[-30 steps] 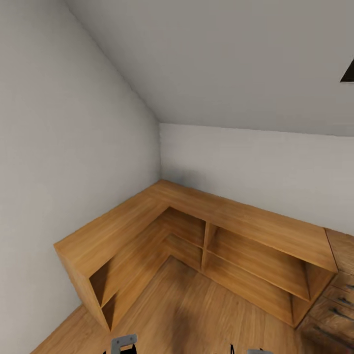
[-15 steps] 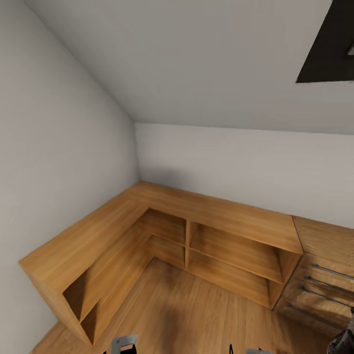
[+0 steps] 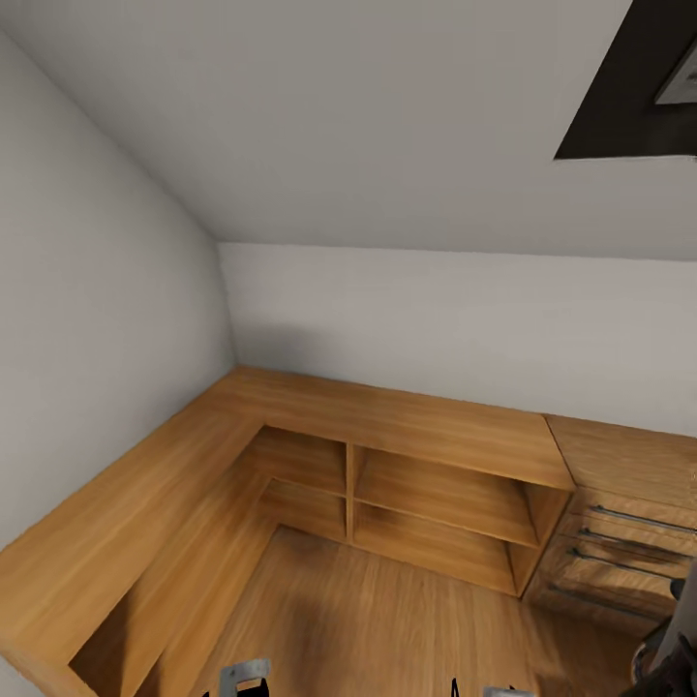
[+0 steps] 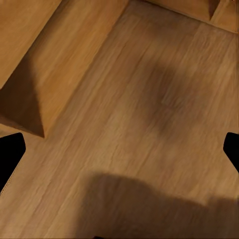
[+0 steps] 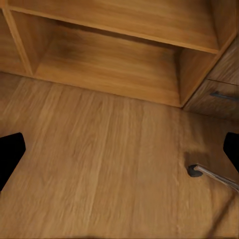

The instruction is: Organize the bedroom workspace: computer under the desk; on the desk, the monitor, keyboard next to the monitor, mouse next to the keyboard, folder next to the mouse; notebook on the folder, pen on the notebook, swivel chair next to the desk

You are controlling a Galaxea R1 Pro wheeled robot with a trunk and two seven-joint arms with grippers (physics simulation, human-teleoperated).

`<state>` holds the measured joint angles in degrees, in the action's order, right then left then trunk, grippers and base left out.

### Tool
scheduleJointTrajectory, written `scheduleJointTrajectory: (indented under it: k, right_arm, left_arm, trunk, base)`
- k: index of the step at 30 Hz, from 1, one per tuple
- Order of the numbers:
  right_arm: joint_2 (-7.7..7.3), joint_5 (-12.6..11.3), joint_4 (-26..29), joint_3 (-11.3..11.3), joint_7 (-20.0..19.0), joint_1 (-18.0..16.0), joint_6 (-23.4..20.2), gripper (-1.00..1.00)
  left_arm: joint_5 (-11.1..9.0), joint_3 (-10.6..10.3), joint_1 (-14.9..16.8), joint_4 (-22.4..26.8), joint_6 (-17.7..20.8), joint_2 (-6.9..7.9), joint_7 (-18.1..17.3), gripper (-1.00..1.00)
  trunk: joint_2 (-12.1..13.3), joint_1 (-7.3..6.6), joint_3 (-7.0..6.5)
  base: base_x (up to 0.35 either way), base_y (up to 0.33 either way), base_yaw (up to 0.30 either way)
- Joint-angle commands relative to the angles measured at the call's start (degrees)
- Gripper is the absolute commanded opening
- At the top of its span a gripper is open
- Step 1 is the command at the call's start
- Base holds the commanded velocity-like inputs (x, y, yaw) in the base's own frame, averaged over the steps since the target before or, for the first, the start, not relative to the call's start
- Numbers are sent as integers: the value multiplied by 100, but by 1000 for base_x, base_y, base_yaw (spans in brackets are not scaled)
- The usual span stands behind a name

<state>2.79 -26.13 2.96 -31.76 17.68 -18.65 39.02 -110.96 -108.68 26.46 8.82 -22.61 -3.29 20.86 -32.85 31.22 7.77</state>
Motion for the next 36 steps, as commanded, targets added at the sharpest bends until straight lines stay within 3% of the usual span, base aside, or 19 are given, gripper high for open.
scheduleJointTrajectory:
  k: [1, 10, 20, 36]
  right_arm:
    - [3, -24, -6, -50, 35, -7, 10, 100]
    - [3, -24, -7, -50, 33, -5, 10, 100]
    - [3, -24, -10, -50, 3, -7, 12, 100]
    - [3, -24, -6, -50, -2, -7, 18, 100]
  left_arm:
    - [-28, -48, 6, 19, -24, 4, 41, 100]
    - [-23, -48, 7, 23, -18, 4, 41, 100]
    - [-22, -51, 6, 23, -19, 4, 41, 100]
    - [-22, -49, 6, 23, -24, 4, 41, 100]
  trunk:
    - [-9, 5, 13]
    - [-9, 5, 25]
    - [-9, 5, 26]
    - [-9, 5, 26]
  base:
    - [261, 240, -294]
    - [276, 187, -294]
    - [70, 21, -296]
    - [226, 45, -298]
